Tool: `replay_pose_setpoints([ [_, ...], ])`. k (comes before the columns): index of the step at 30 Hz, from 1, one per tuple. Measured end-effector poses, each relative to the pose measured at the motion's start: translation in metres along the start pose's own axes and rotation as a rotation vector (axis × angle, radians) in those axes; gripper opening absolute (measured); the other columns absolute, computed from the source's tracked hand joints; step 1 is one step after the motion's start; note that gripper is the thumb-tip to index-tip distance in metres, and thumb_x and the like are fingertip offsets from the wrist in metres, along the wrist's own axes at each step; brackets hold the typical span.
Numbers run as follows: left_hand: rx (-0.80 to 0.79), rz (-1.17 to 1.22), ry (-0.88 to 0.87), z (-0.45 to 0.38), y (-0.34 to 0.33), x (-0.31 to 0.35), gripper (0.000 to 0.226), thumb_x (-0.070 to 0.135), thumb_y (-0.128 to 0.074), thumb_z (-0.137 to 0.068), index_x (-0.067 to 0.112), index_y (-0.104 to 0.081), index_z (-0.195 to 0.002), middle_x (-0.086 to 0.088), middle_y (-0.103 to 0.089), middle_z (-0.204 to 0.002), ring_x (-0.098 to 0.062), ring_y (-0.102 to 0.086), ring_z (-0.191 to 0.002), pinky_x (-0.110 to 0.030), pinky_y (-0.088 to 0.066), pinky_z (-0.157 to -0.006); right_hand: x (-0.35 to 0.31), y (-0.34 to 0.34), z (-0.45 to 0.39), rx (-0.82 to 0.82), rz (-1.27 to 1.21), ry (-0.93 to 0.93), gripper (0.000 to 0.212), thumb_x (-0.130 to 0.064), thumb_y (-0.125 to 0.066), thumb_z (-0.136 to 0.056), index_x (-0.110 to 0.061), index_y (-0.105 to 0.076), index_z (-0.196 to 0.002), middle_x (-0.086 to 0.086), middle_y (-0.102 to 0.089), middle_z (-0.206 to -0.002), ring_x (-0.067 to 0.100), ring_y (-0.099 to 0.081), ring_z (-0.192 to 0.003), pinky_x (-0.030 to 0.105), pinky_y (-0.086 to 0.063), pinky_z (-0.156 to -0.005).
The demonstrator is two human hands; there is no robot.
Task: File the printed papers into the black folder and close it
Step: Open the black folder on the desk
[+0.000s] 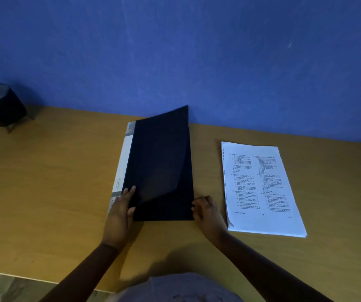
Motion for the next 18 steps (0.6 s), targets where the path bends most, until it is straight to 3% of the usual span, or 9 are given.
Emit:
replay_pose_setpoints([
  [1,0.073,0.066,0.030,0.001,0.002,0.000,0.054,0.037,-0.025,-0.092,0.011,-0.034,-0.138,-0.013,-0.048,-0.137,-0.028,-0.046,-0.125,-0.045,-0.044,-0.100,0.000,0.000,-0.001,-0.009,0.023,0.006,0.027,-0.024,-0.052,-0.092,-0.016,-0.055,-0.118,0.006,-0.048,-0.121,0.018,-0.051,-0.106,0.027,-0.046,-0.089],
  [4,0.241,0.216,0.085,0.002,0.006,0.000,0.051,0.041,-0.023,-0.094,0.014,-0.038,-0.135,-0.010,-0.054,-0.127,-0.024,-0.054,-0.111,-0.031,-0.047,-0.087,-0.004,-0.002,0.001,-0.049,0.124,0.045,0.031,-0.028,-0.050,-0.093,-0.017,-0.051,-0.122,0.007,-0.045,-0.126,0.020,-0.046,-0.115,0.031,-0.046,-0.095],
  [6,0.347,0.274,0.118,-0.001,0.011,0.000,0.061,0.050,-0.021,-0.095,0.003,-0.047,-0.123,-0.015,-0.061,-0.102,-0.012,-0.057,-0.090,-0.013,-0.045,-0.074,-0.007,-0.004,0.002,-0.061,0.216,0.083,0.040,-0.032,-0.049,-0.093,-0.020,-0.045,-0.130,0.006,-0.041,-0.133,0.021,-0.040,-0.123,0.033,-0.042,-0.101],
  [7,0.415,0.279,0.136,-0.002,0.015,0.001,0.063,0.053,-0.020,-0.094,-0.001,-0.050,-0.107,-0.011,-0.058,-0.083,-0.003,-0.052,-0.073,-0.011,-0.042,-0.061,-0.009,-0.006,0.003,-0.069,0.268,0.102,0.047,-0.035,-0.049,-0.092,-0.021,-0.039,-0.136,0.005,-0.037,-0.140,0.022,-0.035,-0.130,0.035,-0.036,-0.106],
  [9,0.550,0.275,0.223,-0.004,0.023,-0.001,0.047,0.044,-0.020,-0.097,0.007,-0.044,-0.081,-0.001,-0.039,-0.063,-0.001,-0.033,-0.052,-0.028,-0.032,-0.046,-0.012,-0.010,0.004,-0.107,0.371,0.157,0.060,-0.041,-0.046,-0.093,-0.023,-0.024,-0.146,0.003,-0.022,-0.154,0.025,-0.017,-0.142,0.040,-0.018,-0.116],
  [10,0.593,0.284,0.289,-0.004,0.026,-0.005,0.039,0.037,-0.022,-0.098,0.010,-0.040,-0.076,0.000,-0.034,-0.060,-0.005,-0.029,-0.051,-0.035,-0.027,-0.047,-0.014,-0.013,0.003,-0.140,0.415,0.188,0.065,-0.043,-0.043,-0.094,-0.023,-0.016,-0.148,0.002,-0.014,-0.158,0.024,-0.007,-0.146,0.041,-0.007,-0.118],
  [12,0.642,0.311,0.401,-0.002,0.031,-0.017,0.037,0.027,-0.023,-0.101,0.014,-0.038,-0.070,0.001,-0.034,-0.061,-0.015,-0.033,-0.056,-0.034,-0.026,-0.049,-0.015,-0.018,0.002,-0.210,0.485,0.220,0.070,-0.048,-0.037,-0.095,-0.020,-0.004,-0.150,0.001,-0.002,-0.160,0.018,0.005,-0.147,0.040,0.009,-0.115],
  [15,0.696,0.372,0.526,0.002,0.041,-0.038,0.037,0.028,-0.023,-0.102,0.013,-0.046,-0.077,0.001,-0.047,-0.070,-0.023,-0.047,-0.072,-0.038,-0.040,-0.065,-0.013,-0.019,0.002,-0.256,0.537,0.227,0.076,-0.054,-0.031,-0.094,-0.015,0.003,-0.149,0.004,0.004,-0.160,0.015,0.007,-0.147,0.040,0.012,-0.115],
  [18,0.729,0.406,0.714,0.007,0.050,-0.059,0.035,0.033,-0.023,-0.101,0.008,-0.047,-0.101,-0.010,-0.052,-0.095,-0.033,-0.056,-0.091,-0.038,-0.043,-0.070,-0.011,-0.019,0.001,-0.270,0.568,0.241,0.076,-0.056,-0.029,-0.093,-0.015,0.002,-0.149,0.005,0.004,-0.160,0.016,0.007,-0.147,0.041,0.010,-0.117],
])
Point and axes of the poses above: each hand's wrist, its own z-axis away from the middle knuckle, its own y-axis out of the back of the hand, x = y × z, the point moved 3 cm from there along -z, towards the middle knuckle
